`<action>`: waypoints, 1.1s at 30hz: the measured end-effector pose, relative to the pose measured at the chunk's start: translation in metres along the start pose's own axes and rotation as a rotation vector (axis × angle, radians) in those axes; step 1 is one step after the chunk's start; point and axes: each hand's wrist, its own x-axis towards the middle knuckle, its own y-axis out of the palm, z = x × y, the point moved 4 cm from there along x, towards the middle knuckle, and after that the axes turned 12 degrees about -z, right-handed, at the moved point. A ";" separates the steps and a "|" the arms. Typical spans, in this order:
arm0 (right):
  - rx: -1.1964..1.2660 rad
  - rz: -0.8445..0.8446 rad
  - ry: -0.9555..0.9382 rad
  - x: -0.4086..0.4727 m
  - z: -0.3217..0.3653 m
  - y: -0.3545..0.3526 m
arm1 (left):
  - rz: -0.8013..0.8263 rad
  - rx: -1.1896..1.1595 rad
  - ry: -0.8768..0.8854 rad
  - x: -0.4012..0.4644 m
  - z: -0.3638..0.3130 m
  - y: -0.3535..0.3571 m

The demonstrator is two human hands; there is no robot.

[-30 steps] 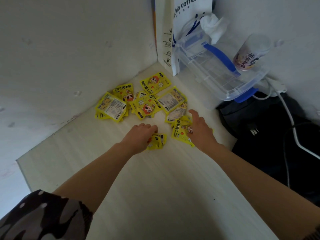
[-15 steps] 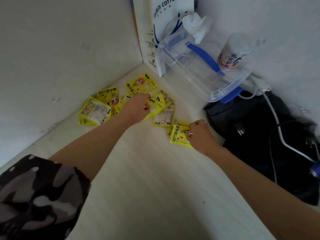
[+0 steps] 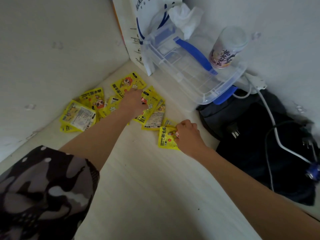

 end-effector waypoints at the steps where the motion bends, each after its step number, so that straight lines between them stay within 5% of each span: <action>1: -0.005 -0.005 0.000 0.000 0.000 -0.001 | 0.011 -0.007 -0.013 0.000 0.002 0.003; 10: 0.045 0.022 -0.013 -0.004 0.001 -0.005 | -0.037 0.112 0.015 -0.012 -0.007 0.007; 25: 0.015 -0.056 0.036 -0.061 0.001 -0.014 | -0.174 -0.177 -0.135 -0.137 0.010 -0.011; 33: 0.293 -0.106 0.116 -0.137 -0.007 -0.011 | -0.207 -0.426 -0.333 -0.233 0.023 -0.008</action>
